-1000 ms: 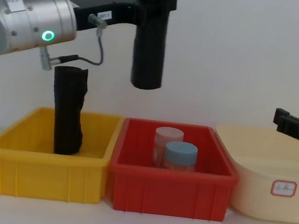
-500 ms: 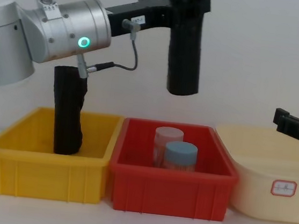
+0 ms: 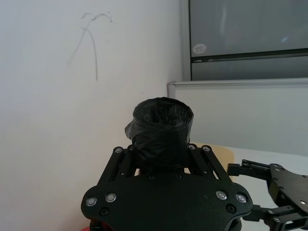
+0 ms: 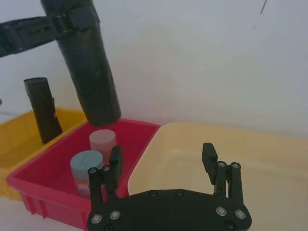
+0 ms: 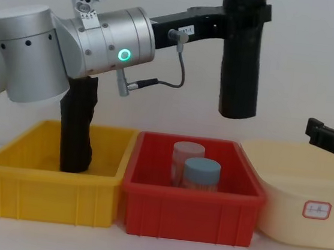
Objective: Pick up the garbage bag with the one hand and transfer it to the other hand.
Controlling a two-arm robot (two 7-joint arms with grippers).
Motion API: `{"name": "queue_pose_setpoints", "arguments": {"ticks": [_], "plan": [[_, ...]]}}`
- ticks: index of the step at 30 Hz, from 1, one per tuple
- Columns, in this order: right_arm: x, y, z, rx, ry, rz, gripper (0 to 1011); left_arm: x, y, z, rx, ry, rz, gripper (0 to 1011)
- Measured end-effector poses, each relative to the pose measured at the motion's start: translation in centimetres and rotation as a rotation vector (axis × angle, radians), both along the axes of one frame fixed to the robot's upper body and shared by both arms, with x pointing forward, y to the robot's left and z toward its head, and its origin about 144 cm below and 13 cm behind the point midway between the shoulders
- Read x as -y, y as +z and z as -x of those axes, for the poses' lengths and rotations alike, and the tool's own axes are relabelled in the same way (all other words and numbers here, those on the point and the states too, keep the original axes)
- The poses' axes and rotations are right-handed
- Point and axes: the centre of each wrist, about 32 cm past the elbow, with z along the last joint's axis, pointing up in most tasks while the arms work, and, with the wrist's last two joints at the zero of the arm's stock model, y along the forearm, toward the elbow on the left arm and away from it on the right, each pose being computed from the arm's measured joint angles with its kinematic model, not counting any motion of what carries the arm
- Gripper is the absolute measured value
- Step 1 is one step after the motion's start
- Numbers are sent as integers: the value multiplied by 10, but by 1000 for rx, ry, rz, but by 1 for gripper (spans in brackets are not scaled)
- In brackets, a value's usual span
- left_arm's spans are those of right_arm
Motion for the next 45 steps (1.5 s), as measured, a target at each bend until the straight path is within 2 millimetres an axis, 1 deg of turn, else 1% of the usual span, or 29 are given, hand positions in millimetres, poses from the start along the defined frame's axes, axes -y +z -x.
{"name": "queue_pose_setpoints", "arguments": {"ticks": [9,14,21,28,37,45], "plan": [[4,1,-3,38,49,25,1001,9,1,2,-18,-35,-2,386],[2,1,-5,59,87,44,1001,12,3,3,-24,-47,-3,386],[-10,4,-9,68,159,83,1001,15,5,4,-28,-63,-6,386],[-23,7,-16,43,186,96,1001,17,8,5,-30,-76,-9,386],[-35,11,-27,13,178,93,1001,18,9,5,-33,-84,-11,386],[-39,10,-37,-1,142,82,1001,19,10,4,-33,-91,-13,386]]}}
